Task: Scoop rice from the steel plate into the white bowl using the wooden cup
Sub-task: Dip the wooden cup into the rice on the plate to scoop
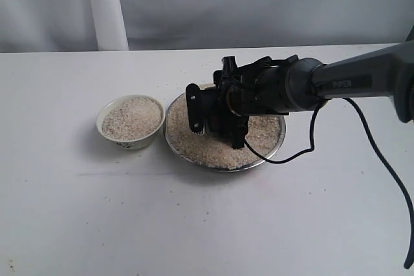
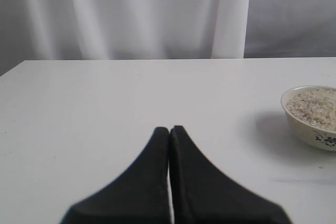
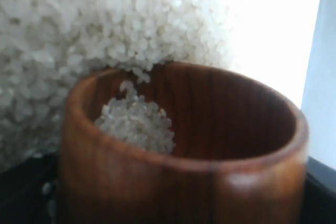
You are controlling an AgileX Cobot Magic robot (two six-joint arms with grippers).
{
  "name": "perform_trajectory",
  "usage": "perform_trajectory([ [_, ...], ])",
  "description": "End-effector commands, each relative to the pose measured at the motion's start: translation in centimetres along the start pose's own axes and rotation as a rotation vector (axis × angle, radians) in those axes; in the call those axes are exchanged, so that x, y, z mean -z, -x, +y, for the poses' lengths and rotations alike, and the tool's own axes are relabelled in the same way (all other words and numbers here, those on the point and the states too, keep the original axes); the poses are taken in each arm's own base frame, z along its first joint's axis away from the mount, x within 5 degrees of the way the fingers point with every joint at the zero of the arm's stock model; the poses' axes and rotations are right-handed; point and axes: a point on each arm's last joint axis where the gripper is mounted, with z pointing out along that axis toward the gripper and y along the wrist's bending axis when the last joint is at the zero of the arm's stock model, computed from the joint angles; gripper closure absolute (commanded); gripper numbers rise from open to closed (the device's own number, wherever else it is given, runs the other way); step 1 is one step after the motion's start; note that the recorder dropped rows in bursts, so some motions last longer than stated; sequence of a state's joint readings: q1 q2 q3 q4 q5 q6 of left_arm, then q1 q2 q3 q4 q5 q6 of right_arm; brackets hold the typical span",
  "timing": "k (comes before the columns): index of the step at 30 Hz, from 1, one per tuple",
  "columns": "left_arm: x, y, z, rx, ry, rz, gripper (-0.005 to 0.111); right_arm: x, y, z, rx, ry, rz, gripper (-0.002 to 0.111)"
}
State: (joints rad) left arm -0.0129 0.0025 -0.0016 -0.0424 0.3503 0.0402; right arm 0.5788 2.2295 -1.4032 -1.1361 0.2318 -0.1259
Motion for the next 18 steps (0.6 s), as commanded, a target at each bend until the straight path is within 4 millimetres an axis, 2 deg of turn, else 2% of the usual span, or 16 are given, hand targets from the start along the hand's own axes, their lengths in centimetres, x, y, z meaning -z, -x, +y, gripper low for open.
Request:
perform_trajectory([
  [1,0.00,0.01,-0.01,0.003,-0.002,-0.007,0.107,-1.81,-0.04,2.41,-0.063,0.068,-0.016,0.108],
  [4,0.00,0.01,-0.01,0.003,-0.002,-0.007,0.107,-2.24,0.14,2.88,-0.078,0.079,-0.037,0.108],
  [18,0.00,0.01,-0.01,0.003,-0.002,-0.007,0.107,-2.16,0.18,2.67,-0.244,0.078,-0.052,0.108],
])
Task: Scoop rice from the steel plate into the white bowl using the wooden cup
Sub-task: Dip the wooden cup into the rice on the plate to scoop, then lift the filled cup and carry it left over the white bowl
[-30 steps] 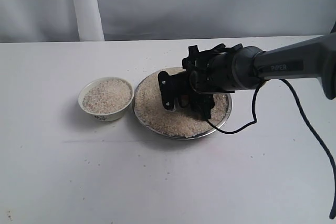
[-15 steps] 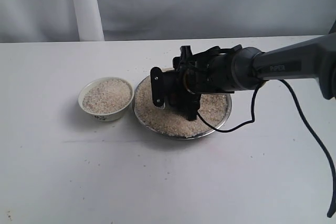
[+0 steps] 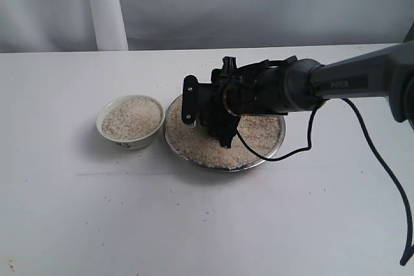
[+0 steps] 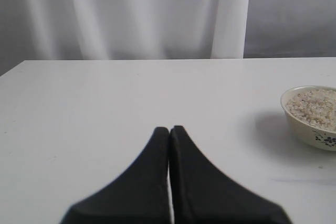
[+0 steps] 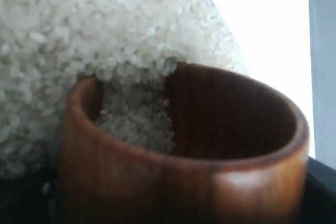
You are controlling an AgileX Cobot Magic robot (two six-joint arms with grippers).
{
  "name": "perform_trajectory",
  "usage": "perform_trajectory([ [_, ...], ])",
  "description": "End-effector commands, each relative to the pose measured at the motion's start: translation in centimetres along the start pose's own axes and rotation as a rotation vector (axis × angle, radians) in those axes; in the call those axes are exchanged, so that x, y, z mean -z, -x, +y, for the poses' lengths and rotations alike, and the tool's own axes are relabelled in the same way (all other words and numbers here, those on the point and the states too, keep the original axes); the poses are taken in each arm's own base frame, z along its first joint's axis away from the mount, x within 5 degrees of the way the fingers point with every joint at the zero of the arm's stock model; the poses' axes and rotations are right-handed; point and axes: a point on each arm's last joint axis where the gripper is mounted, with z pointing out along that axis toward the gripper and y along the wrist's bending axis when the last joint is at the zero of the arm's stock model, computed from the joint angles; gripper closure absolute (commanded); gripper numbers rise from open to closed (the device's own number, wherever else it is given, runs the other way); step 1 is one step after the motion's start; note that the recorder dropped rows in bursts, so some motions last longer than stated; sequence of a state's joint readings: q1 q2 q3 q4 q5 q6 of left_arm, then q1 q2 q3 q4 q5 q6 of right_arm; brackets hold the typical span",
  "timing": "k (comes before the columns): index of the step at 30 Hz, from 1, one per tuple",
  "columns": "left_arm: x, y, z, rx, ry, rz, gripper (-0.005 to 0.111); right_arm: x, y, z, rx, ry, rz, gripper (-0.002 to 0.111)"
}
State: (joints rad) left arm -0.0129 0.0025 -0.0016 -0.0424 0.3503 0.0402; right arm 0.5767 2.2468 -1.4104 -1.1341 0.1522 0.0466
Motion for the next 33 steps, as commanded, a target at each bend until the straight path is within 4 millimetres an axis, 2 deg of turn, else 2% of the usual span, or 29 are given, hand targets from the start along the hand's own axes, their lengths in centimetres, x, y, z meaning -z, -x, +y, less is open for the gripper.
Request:
perform_trajectory([
  [1,0.0,0.0,0.0,0.003,-0.002,-0.007,0.107,-1.6,-1.1,2.3,-0.088,0.066,0.029,0.108],
  [7,0.0,0.0,0.0,0.003,-0.002,-0.007,0.107,-0.7,-2.5,1.5,-0.260,0.072,-0.035,0.108],
  [15,0.0,0.0,0.0,0.003,-0.002,-0.007,0.107,3.1,-3.5,0.2,-0.453,0.054,-0.314,0.108],
  [20,0.0,0.0,0.0,0.003,-0.002,-0.007,0.107,4.7,-2.6,-1.1,-0.512,0.022,-0.415,0.108],
  [27,0.0,0.0,0.0,0.003,-0.002,-0.007,0.107,9.4,-0.8,-4.6,-0.595,-0.052,-0.581,0.108],
  [30,0.0,0.0,0.0,0.003,-0.002,-0.007,0.107,11.0,-0.1,-5.5,-0.576,-0.087,-0.552,0.108],
  [33,0.0,0.0,0.0,0.003,-0.002,-0.007,0.107,11.6,1.7,-6.4,-0.493,-0.131,-0.413,0.108],
])
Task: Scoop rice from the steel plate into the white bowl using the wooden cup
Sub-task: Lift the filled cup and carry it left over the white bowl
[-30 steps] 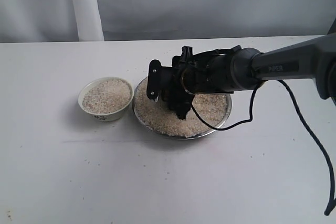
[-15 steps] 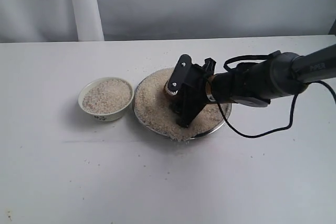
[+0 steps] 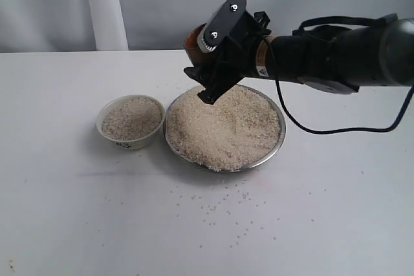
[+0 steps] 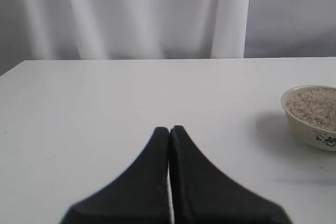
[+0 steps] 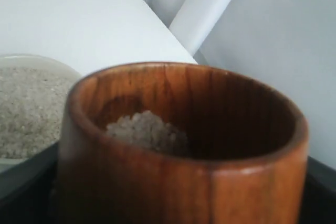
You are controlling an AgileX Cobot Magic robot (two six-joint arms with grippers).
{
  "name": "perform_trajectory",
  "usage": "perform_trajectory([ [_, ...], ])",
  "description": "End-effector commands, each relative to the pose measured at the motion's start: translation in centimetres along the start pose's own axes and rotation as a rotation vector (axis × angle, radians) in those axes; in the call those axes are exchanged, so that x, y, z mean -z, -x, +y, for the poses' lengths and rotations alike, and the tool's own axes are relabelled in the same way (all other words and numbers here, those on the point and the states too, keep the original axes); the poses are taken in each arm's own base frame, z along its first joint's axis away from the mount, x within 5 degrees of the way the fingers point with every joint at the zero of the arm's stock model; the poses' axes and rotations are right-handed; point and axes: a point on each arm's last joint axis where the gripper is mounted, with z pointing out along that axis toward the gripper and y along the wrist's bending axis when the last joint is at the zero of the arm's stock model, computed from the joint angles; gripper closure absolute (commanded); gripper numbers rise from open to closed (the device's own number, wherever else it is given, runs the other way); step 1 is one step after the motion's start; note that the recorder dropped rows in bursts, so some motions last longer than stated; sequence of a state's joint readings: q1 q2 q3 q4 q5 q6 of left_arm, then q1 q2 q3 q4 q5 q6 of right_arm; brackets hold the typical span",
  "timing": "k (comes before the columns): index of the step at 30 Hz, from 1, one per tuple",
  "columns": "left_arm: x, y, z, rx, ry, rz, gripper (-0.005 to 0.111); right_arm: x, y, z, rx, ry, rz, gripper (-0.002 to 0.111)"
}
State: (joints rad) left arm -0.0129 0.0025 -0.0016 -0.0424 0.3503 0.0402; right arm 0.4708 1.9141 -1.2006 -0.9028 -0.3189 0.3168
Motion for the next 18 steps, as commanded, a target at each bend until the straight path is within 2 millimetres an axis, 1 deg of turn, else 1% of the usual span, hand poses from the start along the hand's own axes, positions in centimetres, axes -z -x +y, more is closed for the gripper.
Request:
perform_trajectory([
  [1,0.0,0.0,0.0,0.003,-0.002,-0.007,0.107,-0.1,2.9,0.0,0.095,-0.060,0.077,0.108],
  [6,0.0,0.0,0.0,0.003,-0.002,-0.007,0.107,-1.5,6.4,0.4,0.167,-0.116,0.096,0.108],
  [8,0.0,0.0,0.0,0.003,-0.002,-0.007,0.107,-2.6,7.3,0.9,0.193,-0.129,0.108,0.108],
  [10,0.0,0.0,0.0,0.003,-0.002,-0.007,0.107,-4.5,8.2,1.9,0.274,-0.146,0.150,0.108],
  [13,0.0,0.0,0.0,0.003,-0.002,-0.007,0.107,-6.5,8.6,2.8,0.359,-0.164,0.209,0.108],
  [18,0.0,0.0,0.0,0.003,-0.002,-0.007,0.107,-9.9,7.3,4.8,0.496,-0.147,0.348,0.108],
])
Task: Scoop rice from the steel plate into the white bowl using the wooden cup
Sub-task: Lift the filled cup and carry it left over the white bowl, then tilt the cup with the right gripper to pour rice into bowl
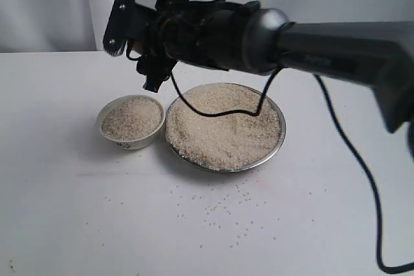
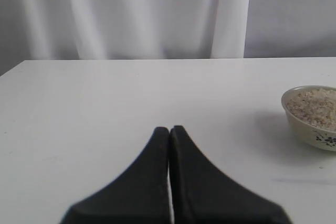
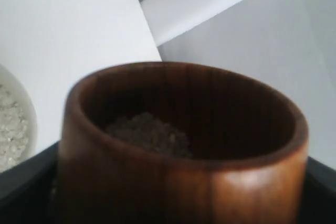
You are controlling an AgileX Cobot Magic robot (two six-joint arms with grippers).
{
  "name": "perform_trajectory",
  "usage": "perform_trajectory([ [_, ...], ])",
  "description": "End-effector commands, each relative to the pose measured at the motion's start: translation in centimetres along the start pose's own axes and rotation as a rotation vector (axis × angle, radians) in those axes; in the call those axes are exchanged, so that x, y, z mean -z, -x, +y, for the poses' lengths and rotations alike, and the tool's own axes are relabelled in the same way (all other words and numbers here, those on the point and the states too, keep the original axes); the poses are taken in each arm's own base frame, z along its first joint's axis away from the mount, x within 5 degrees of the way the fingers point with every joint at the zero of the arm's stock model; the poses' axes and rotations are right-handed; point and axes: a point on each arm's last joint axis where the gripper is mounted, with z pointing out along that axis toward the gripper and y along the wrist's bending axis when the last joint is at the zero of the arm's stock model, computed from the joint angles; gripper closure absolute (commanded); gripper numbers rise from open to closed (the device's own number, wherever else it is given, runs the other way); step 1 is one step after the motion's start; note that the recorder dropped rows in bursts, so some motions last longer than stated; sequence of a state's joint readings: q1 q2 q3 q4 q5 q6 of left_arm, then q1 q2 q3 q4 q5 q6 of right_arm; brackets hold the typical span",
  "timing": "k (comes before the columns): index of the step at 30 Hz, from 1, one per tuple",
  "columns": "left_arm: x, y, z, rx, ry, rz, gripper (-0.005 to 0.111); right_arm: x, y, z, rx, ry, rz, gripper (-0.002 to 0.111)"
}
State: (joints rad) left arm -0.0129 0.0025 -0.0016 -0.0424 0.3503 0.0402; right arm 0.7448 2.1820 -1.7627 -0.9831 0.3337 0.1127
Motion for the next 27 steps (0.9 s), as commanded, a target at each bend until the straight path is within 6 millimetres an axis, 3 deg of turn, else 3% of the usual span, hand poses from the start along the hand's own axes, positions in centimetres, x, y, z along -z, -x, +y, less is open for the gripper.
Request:
perform_trajectory([
  [1,0.0,0.0,0.0,0.003,-0.002,-0.007,0.107,-2.1,0.2,1.6,0.118,0.022,0.100,0.108],
  [7,0.0,0.0,0.0,0.003,-0.002,-0.007,0.107,-3.6,0.6,3.7,0.256,0.070,0.135,0.108],
  [14,0.0,0.0,0.0,0.003,-0.002,-0.007,0.107,-3.9,1.9,4.8,0.409,0.076,0.150,0.108],
  [21,0.0,0.0,0.0,0.003,-0.002,-0.007,0.107,-4.7,0.8,6.5,0.680,0.053,0.304,0.108],
  [27,0.0,0.0,0.0,0.003,-0.002,-0.007,0.107,-4.9,1.2,7.4,0.705,0.048,0.277,0.108],
])
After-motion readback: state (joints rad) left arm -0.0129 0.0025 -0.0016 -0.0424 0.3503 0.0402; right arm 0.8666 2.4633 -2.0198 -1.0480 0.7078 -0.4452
